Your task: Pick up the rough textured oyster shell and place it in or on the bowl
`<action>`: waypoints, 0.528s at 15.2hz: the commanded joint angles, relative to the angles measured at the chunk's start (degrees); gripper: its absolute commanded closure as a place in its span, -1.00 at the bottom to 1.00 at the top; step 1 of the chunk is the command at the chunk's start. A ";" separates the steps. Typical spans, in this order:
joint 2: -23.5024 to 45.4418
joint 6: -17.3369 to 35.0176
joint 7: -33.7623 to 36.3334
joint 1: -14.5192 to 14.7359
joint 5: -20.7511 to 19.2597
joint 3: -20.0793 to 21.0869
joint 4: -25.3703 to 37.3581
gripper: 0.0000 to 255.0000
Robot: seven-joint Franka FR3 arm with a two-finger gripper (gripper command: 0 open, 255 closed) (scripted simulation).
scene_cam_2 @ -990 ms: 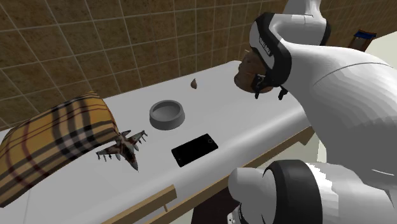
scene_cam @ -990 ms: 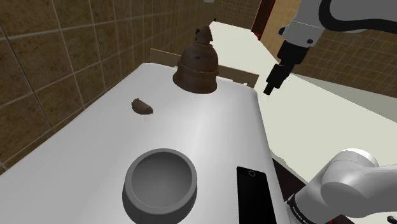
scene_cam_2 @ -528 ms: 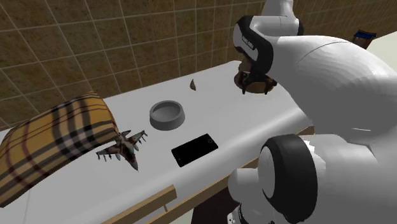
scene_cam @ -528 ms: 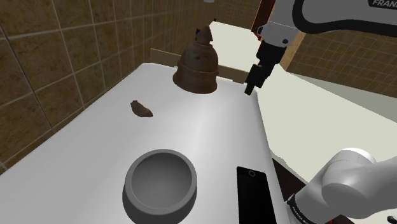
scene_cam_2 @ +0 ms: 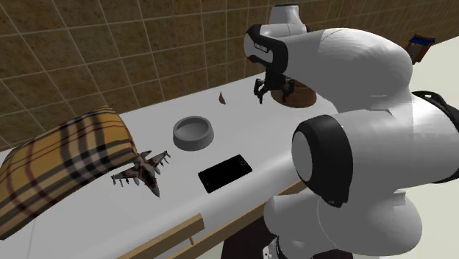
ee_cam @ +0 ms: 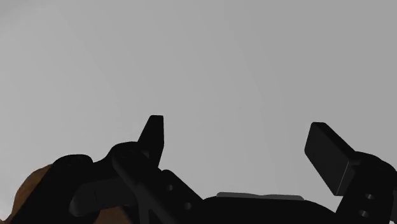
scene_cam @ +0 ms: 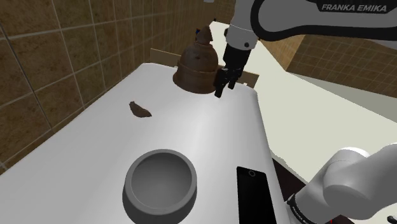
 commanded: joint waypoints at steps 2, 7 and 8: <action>5.72 1.42 2.61 0.77 -1.02 2.68 4.20 -1.00; 15.63 2.80 7.10 2.29 -4.24 6.63 12.13 -1.00; 17.73 2.88 8.03 2.69 -5.09 7.34 13.93 -1.00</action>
